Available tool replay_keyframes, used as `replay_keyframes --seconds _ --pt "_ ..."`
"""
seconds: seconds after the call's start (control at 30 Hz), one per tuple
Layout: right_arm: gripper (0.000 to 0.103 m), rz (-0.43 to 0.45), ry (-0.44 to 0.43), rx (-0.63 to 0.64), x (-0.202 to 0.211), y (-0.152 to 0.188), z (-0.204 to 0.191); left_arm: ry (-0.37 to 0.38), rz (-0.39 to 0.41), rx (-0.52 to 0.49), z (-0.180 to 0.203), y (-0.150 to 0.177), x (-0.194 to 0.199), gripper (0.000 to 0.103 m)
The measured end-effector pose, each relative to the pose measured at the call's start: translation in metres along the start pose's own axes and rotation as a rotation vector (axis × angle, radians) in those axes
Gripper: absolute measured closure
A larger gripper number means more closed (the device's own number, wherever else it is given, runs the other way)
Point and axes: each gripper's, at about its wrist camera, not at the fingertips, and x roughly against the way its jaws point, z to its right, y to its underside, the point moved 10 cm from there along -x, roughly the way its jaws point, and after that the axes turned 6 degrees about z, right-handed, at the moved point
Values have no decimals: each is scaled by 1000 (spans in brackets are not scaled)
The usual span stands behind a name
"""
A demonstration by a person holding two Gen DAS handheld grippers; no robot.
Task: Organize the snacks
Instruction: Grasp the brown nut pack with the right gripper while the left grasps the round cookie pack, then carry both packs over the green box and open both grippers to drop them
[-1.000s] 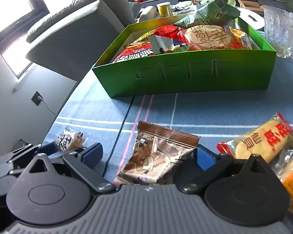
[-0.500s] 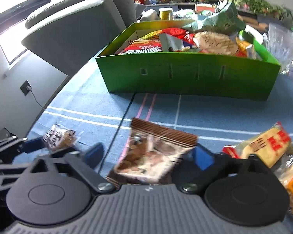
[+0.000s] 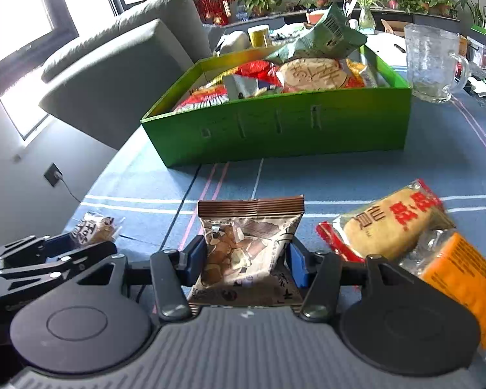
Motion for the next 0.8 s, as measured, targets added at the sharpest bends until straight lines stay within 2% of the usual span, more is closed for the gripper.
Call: replay_keyframes --seconds 0.3,0.8 --pt "25 71 -45 -23 27 -14 6 15 14 -46 23 -11 -2 49" --pt "25 171 -63 -37 39 -57 25 53 83 -100 65 -65 -21 49"
